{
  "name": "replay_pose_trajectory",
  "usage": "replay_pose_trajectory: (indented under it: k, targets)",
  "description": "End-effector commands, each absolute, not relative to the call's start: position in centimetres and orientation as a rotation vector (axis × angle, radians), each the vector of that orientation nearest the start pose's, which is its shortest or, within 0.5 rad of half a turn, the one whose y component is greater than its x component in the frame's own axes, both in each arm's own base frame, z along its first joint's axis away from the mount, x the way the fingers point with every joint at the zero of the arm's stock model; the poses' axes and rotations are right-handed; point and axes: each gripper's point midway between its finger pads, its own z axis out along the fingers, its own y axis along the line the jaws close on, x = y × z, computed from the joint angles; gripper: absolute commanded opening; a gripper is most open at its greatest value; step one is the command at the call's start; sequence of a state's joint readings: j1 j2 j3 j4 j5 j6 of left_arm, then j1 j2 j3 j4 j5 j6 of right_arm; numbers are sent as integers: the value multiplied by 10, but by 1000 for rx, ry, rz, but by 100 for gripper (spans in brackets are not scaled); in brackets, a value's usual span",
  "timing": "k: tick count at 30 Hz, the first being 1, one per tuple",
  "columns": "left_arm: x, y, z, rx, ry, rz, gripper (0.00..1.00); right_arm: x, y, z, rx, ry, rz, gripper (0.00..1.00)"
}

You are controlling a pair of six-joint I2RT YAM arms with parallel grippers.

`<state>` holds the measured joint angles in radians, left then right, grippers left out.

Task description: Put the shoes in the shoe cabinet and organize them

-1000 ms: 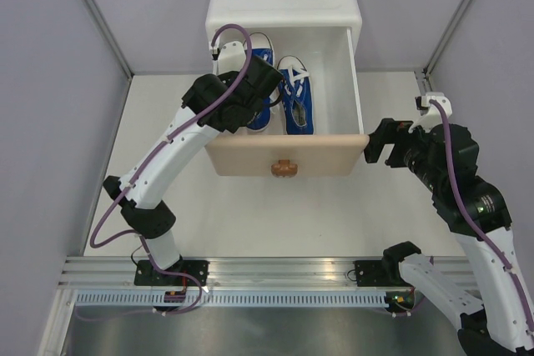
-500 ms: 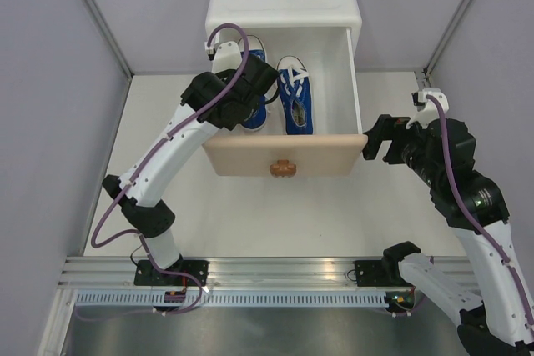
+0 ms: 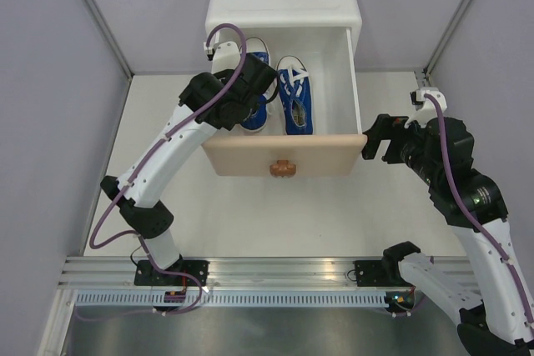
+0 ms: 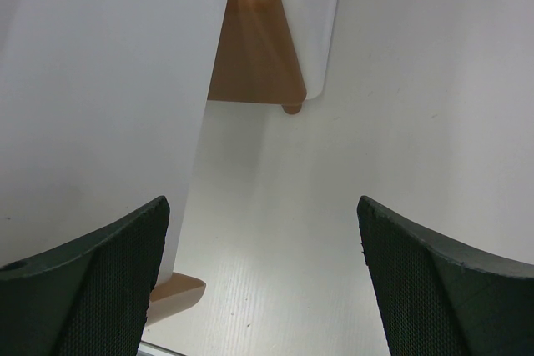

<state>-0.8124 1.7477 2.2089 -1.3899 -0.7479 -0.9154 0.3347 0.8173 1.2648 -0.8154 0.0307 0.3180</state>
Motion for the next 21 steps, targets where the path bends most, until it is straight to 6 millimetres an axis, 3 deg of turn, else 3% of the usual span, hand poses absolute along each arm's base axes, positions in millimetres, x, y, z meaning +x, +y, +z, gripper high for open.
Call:
replay_pose_trajectory:
  k: [1, 15, 21]
  targets:
    - [301, -175, 344, -401, 2212, 79, 9, 239, 91, 361, 7, 1888, 419, 97]
    - [298, -172, 350, -406, 2204, 57, 18, 241, 90, 365, 10, 1879, 405, 97]
    - [298, -170, 356, -410, 2188, 49, 16, 242, 88, 366, 14, 1874, 396, 97]
